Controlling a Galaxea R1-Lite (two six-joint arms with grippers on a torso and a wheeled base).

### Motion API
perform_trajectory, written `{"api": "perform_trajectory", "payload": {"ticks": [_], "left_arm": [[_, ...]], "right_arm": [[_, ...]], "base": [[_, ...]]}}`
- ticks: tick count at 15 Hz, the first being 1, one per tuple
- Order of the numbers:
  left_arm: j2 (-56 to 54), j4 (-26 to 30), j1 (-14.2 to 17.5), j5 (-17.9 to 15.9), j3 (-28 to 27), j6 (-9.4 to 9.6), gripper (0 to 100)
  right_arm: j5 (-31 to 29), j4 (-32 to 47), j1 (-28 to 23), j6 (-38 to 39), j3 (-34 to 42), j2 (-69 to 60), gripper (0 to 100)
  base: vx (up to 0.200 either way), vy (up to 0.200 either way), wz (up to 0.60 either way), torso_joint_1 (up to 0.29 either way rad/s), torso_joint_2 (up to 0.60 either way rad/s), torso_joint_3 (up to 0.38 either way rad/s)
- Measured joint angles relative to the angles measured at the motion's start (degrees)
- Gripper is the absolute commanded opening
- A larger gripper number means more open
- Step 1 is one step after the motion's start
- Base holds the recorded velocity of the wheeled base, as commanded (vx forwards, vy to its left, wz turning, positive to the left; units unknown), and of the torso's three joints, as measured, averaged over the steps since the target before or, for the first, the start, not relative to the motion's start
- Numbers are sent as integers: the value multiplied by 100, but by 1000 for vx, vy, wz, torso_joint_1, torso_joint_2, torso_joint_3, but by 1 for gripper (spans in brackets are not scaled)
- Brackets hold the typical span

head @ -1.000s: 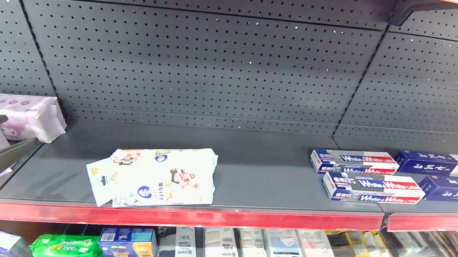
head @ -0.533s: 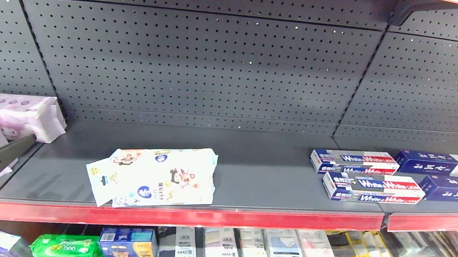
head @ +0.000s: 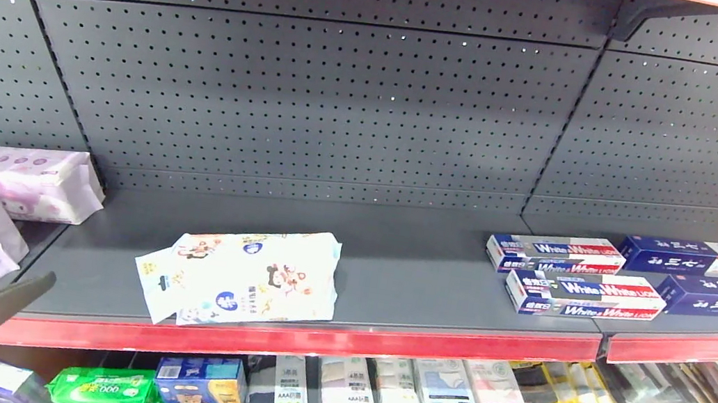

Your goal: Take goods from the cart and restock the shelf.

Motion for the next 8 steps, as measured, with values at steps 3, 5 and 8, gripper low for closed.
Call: {"api": "perform_trajectory", "payload": {"ticks": [3,5,8], "left_arm": [[-1130,2105,-28,536,-369,52,100],[-1634,2631,-9,1289,-573,61,100],[-2177,3000,13,1409,-673,82,100]], "right_arm": [[0,-177,-11,26,72,-110,0],[-20,-347,-38,34,80,-134,0],[-37,-380,-66,37,83,-154,0]], "base": [[0,0,0,0,0,0],[0,0,0,0,0,0],[0,0,0,0,0,0]]}}
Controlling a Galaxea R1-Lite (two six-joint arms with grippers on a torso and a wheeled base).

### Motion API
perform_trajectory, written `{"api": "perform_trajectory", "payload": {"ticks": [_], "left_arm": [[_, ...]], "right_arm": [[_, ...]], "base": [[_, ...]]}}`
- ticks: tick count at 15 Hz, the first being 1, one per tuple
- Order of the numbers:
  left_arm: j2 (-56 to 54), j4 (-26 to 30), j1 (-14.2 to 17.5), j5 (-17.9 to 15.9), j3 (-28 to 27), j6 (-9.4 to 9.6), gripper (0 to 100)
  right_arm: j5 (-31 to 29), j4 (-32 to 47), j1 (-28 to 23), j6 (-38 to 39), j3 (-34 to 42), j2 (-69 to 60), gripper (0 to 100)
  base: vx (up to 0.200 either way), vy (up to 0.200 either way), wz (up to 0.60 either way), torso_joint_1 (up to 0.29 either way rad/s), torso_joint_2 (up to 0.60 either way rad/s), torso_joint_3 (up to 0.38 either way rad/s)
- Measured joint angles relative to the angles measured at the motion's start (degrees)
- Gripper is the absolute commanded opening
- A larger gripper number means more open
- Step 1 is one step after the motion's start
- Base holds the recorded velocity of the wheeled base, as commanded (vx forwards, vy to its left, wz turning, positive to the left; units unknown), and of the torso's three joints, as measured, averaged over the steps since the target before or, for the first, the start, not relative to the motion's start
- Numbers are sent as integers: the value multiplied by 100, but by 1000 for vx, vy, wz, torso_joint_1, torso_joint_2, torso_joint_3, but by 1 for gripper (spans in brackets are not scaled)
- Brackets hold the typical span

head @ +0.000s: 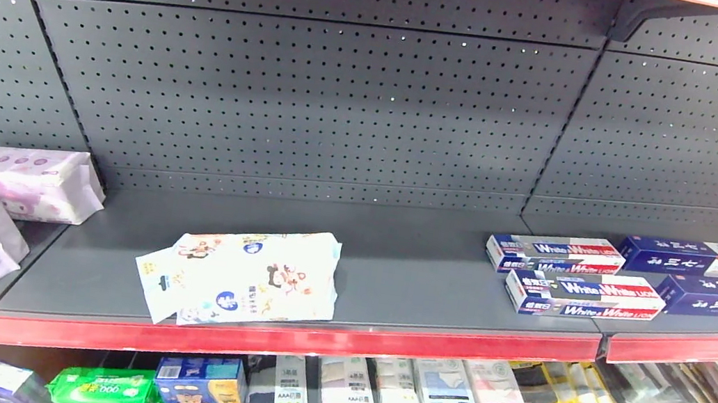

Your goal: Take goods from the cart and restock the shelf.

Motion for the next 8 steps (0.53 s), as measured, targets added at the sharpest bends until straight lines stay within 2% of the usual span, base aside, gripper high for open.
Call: {"api": "perform_trajectory", "payload": {"ticks": [2,3,5,6,7,8], "left_arm": [[-336,317,-171,-260,-33,15,100],[-510,533,-466,-424,-77,20,100],[-783,1047,-1376,-585,-291,28,100],[-859,1179,-1714,-484,-394,33,100],[-907,1289,-1874,-116,-452,33,100],[-931,1332,-1898,477,-499,33,100]], "right_arm": [[24,0,24,0,-9,-11,0],[35,2,38,-2,-9,-20,0],[37,-2,50,-9,-40,-11,0],[37,2,49,-30,-46,2,0],[30,2,50,-69,-49,2,0],[28,4,50,-99,-51,2,0]], "base": [[0,0,0,0,0,0],[0,0,0,0,0,0],[0,0,0,0,0,0],[0,0,0,0,0,0],[0,0,0,0,0,0],[0,0,0,0,0,0]]}}
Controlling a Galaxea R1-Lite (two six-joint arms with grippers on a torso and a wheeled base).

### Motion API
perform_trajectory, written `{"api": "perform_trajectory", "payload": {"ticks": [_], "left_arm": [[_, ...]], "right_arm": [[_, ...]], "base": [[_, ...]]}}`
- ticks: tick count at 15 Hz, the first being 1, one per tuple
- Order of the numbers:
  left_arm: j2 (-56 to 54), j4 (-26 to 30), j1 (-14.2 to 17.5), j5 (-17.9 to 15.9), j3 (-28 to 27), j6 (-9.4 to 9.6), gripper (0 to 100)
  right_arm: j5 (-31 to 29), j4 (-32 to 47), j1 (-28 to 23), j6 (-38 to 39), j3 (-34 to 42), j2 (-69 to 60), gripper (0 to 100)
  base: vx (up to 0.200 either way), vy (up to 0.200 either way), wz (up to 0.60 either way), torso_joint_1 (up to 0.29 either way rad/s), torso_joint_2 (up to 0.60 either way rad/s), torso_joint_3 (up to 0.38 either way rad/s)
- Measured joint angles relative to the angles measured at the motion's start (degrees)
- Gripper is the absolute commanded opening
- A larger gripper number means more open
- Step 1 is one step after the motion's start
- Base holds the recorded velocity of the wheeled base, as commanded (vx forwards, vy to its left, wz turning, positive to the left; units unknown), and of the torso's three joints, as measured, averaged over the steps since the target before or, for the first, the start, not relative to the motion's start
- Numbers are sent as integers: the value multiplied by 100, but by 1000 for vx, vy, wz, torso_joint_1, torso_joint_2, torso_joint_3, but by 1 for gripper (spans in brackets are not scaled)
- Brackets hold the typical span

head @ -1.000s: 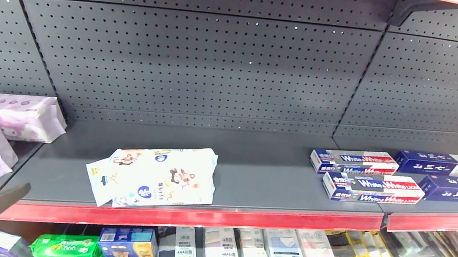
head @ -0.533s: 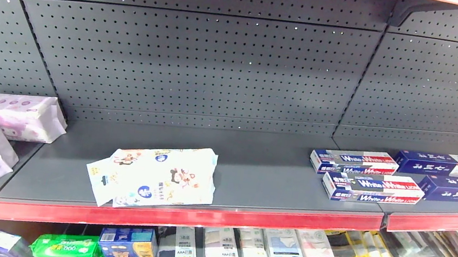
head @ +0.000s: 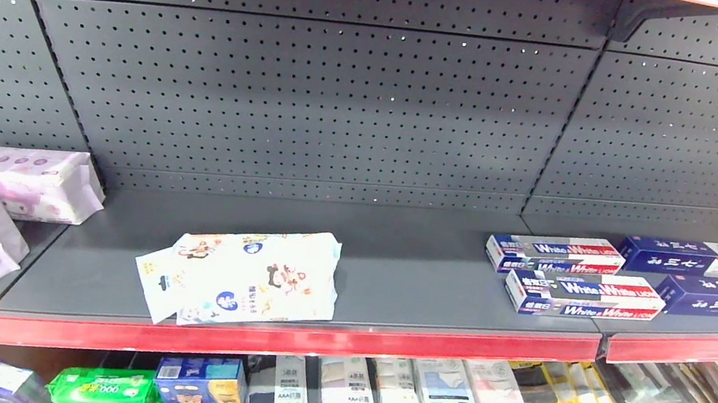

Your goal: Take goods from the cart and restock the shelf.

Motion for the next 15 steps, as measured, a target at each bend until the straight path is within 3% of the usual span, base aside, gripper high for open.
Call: {"api": "perform_trajectory", "payload": {"ticks": [2,3,5,7,9,10,11,12,13,14,15], "left_arm": [[-41,79,22,974,-37,6,100],[-78,117,28,1114,-52,72,100],[-149,176,-157,903,-63,230,100],[-257,257,-629,596,-77,404,100],[-369,449,-1111,719,-89,521,100],[-378,468,-1156,1203,-83,527,100],[-372,463,-1156,1940,-48,527,100],[-375,449,-1147,2274,-13,529,100],[-435,449,-1145,2158,13,547,100],[-542,460,-1182,1696,24,589,100],[-634,471,-1232,1497,24,635,100]], "right_arm": [[-4,-13,-4,-20,-37,0,0],[0,-9,-6,-24,-56,11,0],[7,-11,-4,-26,-67,46,0],[9,-11,-1,-17,-78,80,0],[7,-13,-1,9,-87,96,0],[7,-15,-1,24,-87,100,0],[7,-13,-1,33,-94,102,0],[9,-55,-1,40,-98,110,0],[9,-157,-1,41,-98,127,0],[11,-235,-1,38,-100,160,0],[7,-352,-1,35,-100,201,0]], "base": [[0,0,0,0,0,0],[0,0,0,0,0,0],[0,0,0,0,0,0],[0,0,0,0,0,0],[0,0,0,0,0,0],[0,0,0,0,0,0],[0,0,0,0,0,0],[0,0,0,0,0,0],[0,0,0,0,0,0],[0,0,0,0,0,0],[0,0,600,2,-7,-2]]}}
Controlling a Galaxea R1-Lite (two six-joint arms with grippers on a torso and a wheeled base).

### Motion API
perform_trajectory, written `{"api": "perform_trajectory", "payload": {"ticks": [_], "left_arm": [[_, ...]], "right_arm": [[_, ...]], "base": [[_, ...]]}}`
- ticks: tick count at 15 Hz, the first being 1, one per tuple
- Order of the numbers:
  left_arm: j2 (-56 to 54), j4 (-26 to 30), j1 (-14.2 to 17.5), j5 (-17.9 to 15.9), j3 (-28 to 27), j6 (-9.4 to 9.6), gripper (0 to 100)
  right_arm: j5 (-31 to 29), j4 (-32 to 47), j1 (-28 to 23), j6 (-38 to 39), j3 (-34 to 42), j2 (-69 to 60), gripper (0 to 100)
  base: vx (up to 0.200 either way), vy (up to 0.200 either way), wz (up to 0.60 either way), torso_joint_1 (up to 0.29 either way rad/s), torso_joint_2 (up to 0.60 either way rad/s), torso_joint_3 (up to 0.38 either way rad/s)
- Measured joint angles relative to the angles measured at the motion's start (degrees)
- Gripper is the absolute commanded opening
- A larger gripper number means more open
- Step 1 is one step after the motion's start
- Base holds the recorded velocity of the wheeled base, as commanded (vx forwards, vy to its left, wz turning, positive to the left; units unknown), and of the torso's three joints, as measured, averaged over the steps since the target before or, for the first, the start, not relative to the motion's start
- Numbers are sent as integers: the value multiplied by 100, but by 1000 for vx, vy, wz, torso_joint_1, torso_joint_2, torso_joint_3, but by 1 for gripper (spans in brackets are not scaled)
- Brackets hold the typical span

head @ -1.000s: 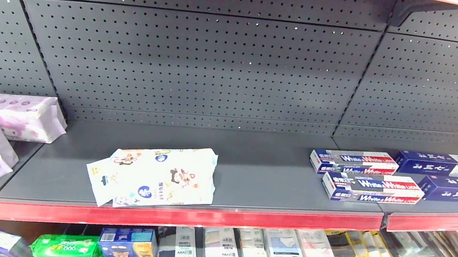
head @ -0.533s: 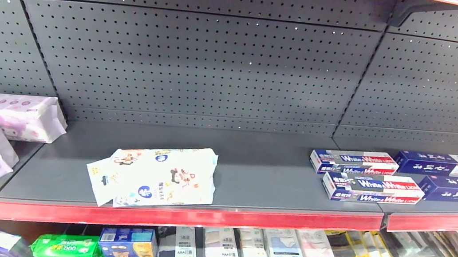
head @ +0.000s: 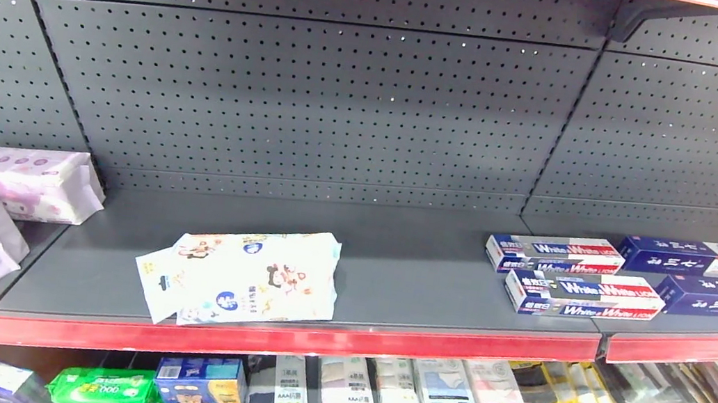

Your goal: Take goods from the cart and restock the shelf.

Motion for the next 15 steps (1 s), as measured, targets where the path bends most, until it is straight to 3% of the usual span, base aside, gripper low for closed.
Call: {"api": "perform_trajectory", "payload": {"ticks": [10,13,15], "left_arm": [[-236,165,-49,196,44,35,100],[-373,334,-46,218,63,38,100],[-511,468,-46,351,188,15,100]], "right_arm": [[0,-118,-11,-9,0,380,0],[80,-145,6,-61,-166,577,0],[450,-106,85,-117,-374,692,0]], "base": [[0,0,600,3,2,5],[0,0,0,0,0,0],[0,0,0,0,0,0]]}}
